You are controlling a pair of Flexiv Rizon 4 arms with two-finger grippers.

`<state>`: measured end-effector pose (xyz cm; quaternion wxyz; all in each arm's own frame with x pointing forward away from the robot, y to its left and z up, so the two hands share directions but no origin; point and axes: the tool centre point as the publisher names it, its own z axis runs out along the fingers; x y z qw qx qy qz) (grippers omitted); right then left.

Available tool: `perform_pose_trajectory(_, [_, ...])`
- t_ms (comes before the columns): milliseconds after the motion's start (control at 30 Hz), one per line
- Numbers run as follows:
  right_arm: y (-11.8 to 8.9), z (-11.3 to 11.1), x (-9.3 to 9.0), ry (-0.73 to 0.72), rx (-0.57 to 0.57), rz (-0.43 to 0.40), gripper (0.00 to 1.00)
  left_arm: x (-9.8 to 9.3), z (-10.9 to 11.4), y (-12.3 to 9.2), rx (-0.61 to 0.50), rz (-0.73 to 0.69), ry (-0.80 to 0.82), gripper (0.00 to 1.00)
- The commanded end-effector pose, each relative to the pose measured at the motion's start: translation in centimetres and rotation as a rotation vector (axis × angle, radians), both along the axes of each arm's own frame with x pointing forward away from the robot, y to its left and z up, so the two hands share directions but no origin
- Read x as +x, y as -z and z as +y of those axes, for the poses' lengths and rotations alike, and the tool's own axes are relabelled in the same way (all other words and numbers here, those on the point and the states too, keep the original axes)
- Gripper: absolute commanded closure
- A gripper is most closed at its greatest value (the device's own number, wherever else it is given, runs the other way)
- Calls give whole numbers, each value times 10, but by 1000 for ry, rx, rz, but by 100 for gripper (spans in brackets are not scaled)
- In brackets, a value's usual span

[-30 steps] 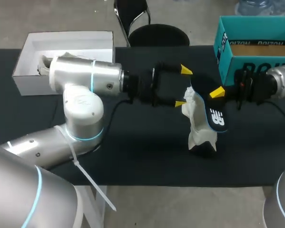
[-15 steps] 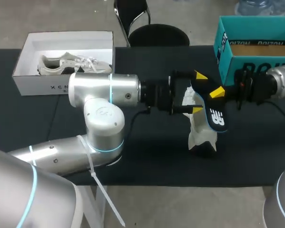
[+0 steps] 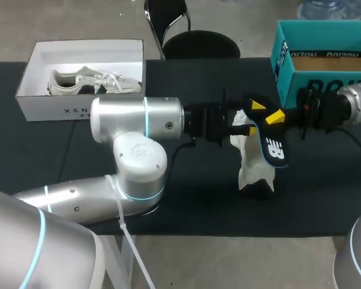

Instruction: Take the shoe out of the shoebox, open the shoe tongue, remove and reinsert the insole, then place the shoe into the shoebox

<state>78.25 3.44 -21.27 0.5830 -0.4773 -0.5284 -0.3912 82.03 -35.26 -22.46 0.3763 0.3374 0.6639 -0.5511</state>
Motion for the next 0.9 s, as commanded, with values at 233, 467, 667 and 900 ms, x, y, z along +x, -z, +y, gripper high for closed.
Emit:
perform_pose_trajectory(233, [0, 1, -1, 2, -2, -1, 100, -2, 3, 0, 13, -10, -36, 62])
perform_pose_trajectory(467, [0, 1, -1, 2, -2, -1, 100, -4, 6, 2, 24, -14, -52, 84])
perform_pose_trajectory(667, [0, 1, -1, 2, -2, -1, 100, 0, 6, 5, 25, -12, -71, 98])
perform_pose_trajectory(900, [0, 1, -1, 2, -2, -1, 100, -1, 6, -1, 29, -25, -70, 100])
